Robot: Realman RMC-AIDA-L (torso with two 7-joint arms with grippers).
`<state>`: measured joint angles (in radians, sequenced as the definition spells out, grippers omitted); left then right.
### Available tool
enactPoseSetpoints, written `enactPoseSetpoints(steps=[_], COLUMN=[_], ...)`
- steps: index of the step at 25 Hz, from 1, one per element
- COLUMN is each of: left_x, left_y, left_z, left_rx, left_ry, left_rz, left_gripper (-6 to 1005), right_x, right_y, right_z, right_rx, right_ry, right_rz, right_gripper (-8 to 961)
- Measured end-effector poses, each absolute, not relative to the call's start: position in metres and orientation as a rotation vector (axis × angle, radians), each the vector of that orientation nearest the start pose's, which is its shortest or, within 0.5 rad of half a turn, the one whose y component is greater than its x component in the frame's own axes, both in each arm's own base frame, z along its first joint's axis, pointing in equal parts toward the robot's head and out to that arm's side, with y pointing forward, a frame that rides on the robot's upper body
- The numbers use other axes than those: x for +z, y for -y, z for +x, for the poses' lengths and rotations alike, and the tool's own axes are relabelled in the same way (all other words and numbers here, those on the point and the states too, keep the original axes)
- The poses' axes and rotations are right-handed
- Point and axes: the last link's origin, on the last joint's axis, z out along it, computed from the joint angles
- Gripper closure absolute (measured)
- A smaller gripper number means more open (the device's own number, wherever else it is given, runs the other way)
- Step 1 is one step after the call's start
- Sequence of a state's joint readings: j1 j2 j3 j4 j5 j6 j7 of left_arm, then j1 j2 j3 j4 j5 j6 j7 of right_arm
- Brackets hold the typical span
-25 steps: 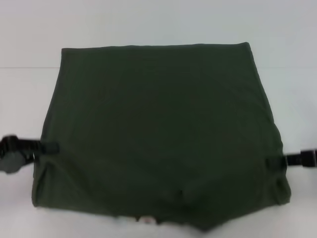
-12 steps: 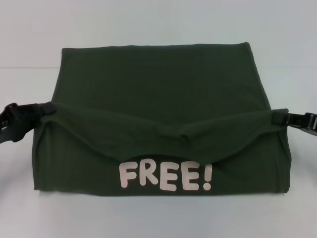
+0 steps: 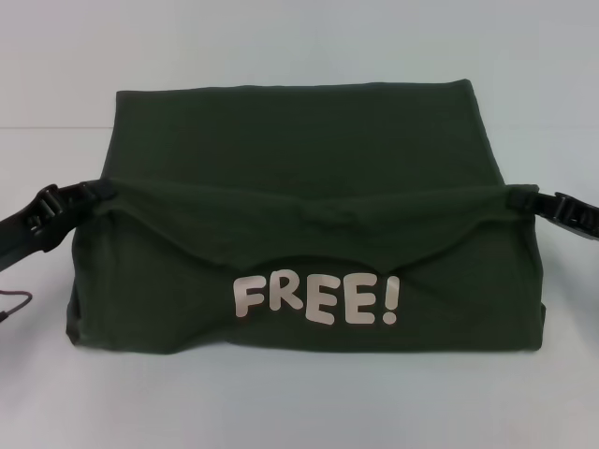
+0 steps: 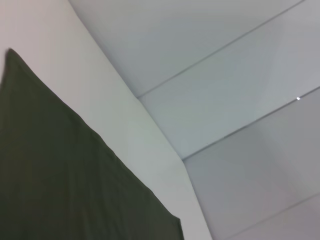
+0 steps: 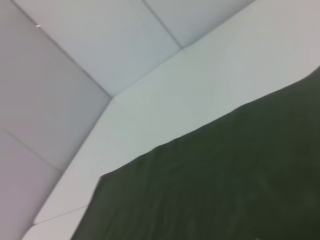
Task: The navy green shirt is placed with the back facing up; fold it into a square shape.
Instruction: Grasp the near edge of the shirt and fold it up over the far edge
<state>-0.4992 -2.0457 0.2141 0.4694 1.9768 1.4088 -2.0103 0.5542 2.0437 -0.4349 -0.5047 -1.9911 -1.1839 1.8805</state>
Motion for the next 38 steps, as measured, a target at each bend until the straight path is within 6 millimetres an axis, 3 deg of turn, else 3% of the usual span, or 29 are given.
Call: enactPoseSetpoints(steps=[10,38], left_x=[0.025,0.012], left_y=[-0.345,-0.358], left_z=[-0.329,-0.327], left_rx=[-1.185,-1.139], left_ry=[1.659,1.580], left_rz=[-1.738,-1.677], left_gripper=[951,950], right_x=[0.010,0.003], right_y=[-0.376,-0.383], right_z=[0.322,0.324], right_rx=[0.813,0.802], right_ry=[-1.507,-1.514], right_rz=[-1.909,-1.832], right_gripper=[888,889])
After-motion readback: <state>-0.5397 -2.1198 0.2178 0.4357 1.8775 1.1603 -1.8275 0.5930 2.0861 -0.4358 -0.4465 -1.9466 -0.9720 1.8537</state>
